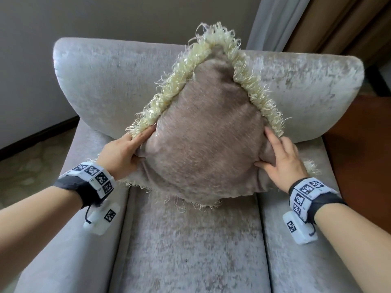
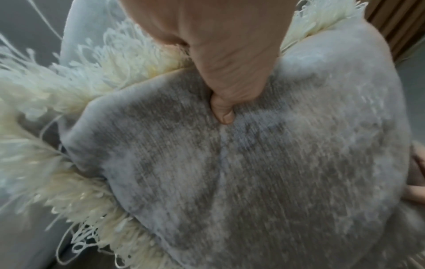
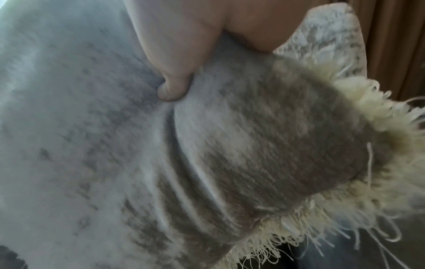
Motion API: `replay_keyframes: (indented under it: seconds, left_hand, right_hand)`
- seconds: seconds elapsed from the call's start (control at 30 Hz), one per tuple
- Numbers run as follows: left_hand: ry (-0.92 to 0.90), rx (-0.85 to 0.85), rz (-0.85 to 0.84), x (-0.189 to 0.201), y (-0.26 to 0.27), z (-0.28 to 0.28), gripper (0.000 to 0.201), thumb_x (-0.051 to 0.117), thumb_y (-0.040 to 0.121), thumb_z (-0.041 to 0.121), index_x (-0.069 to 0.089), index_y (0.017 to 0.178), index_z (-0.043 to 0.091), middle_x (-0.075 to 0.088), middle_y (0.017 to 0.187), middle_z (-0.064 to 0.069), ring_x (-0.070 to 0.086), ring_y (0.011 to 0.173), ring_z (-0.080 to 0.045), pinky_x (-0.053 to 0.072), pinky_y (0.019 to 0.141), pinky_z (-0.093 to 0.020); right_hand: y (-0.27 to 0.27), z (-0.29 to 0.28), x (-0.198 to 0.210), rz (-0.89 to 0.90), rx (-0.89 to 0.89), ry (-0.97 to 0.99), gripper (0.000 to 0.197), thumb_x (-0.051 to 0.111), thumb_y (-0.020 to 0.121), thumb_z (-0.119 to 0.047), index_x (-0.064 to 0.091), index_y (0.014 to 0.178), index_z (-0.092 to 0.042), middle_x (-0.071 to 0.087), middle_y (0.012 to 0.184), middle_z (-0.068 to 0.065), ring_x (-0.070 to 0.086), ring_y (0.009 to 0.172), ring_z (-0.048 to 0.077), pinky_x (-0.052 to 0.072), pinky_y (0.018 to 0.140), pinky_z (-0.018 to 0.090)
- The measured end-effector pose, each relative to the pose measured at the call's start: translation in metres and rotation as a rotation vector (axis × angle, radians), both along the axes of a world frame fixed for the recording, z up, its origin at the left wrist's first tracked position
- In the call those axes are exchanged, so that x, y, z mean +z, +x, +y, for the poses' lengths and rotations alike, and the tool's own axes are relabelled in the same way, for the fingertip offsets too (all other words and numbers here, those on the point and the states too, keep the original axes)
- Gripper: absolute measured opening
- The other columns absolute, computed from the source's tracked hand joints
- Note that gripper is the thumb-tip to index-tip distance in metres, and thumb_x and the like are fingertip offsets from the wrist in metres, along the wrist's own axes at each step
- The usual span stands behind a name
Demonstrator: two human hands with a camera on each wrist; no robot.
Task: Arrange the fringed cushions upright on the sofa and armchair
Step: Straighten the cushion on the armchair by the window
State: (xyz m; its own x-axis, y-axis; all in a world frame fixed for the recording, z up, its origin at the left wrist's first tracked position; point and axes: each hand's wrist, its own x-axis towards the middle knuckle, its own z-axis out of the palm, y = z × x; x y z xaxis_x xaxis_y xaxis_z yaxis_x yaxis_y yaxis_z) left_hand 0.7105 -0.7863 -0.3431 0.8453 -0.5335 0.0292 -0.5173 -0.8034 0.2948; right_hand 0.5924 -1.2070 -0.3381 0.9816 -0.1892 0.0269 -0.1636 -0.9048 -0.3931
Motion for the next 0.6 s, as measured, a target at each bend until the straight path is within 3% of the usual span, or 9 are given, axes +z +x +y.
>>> replay_keyframes:
  seconds: [0.1, 0.2, 0.37, 0.6]
  left_hand:
    - [0.010, 0.024, 0.029, -0.020, 0.009, -0.006, 0.111, 0.070, 0.068, 0.008, 0.004, 0.141, 0.060, 0.041, 0.079, -0.002, 0.057, 0.064, -0.037, 0.052, 0.057, -0.044]
    - [0.038, 0.037, 0.012, -0.031, 0.018, -0.005, 0.105, 0.075, 0.069, 0.011, 0.013, 0.144, 0.050, 0.039, 0.086, 0.000, 0.058, 0.070, -0.038, 0.050, 0.057, -0.042]
    - [0.118, 0.055, 0.000, -0.042, 0.026, -0.003, 0.098, 0.076, 0.074, 0.022, 0.011, 0.146, 0.043, 0.044, 0.094, -0.017, 0.054, 0.083, -0.039, 0.049, 0.057, -0.046]
    - [0.172, 0.053, -0.023, -0.040, 0.030, -0.008, 0.098, 0.076, 0.075, 0.021, 0.012, 0.147, 0.038, 0.044, 0.096, -0.020, 0.053, 0.085, -0.043, 0.048, 0.056, -0.047]
  right_hand:
    - [0.005, -0.001, -0.022, 0.080, 0.005, -0.031, 0.100, 0.074, 0.079, -0.041, 0.002, 0.148, -0.053, 0.038, 0.123, 0.007, 0.044, 0.109, 0.038, 0.040, 0.100, 0.052]
    - [0.009, -0.001, -0.033, 0.094, -0.005, -0.080, 0.100, 0.071, 0.079, -0.047, -0.002, 0.147, -0.053, 0.036, 0.128, 0.010, 0.043, 0.108, 0.040, 0.039, 0.100, 0.052]
    - [0.008, 0.002, -0.041, 0.102, -0.010, -0.124, 0.099, 0.067, 0.078, -0.052, -0.004, 0.147, -0.049, 0.033, 0.132, 0.014, 0.042, 0.112, 0.044, 0.040, 0.099, 0.057]
    - [0.003, 0.014, -0.048, 0.088, -0.066, -0.138, 0.099, 0.067, 0.078, -0.053, -0.004, 0.147, -0.050, 0.033, 0.133, 0.015, 0.042, 0.115, 0.044, 0.040, 0.099, 0.058]
